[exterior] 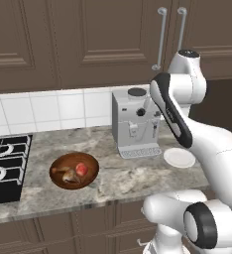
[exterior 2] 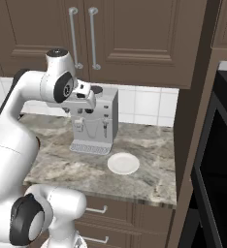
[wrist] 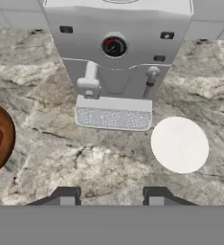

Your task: Remove the peach from the bowl and place it on the small plate. Then place the bowl with only the chicken drumstick in the microwave, close the door, and press the start button to microwave the chicken drumstick.

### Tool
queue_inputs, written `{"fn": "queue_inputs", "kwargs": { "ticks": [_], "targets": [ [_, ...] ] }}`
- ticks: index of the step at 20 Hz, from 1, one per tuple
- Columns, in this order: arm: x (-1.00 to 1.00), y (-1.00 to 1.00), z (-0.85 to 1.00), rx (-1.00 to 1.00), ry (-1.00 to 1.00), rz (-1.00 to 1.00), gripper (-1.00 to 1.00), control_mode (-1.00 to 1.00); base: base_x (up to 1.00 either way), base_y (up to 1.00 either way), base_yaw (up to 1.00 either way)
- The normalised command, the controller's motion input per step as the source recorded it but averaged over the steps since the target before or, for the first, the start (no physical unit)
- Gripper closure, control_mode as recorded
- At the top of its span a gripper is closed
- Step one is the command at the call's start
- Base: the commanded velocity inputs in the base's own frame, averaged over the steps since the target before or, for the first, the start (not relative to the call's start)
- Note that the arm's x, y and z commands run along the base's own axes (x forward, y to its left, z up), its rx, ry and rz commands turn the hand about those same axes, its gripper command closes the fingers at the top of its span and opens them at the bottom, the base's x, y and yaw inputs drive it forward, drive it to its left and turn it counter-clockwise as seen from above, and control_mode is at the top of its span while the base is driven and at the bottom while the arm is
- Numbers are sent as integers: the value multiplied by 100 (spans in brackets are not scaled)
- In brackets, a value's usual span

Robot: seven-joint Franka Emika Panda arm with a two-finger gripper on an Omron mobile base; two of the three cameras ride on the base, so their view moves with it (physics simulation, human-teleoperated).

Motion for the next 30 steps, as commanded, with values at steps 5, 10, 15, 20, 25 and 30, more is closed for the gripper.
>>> {"fn": "queue_inputs", "kwargs": {
  "ticks": [5,10,15,20,25,30],
  "targets": [
    [-80,17,-2,-1,-12,0,-100,-100,0,0,0],
    [-37,100,-55,-26,0,-13,-100,-100,0,0,0],
    [-3,100,-81,-13,0,-9,-100,-100,0,0,0],
    [26,100,-69,0,12,-10,-100,-100,0,0,0],
    [13,65,-44,0,18,-5,-100,-100,0,0,0],
    [17,56,-18,-2,12,0,-100,-100,0,0,0]
  ]
}}
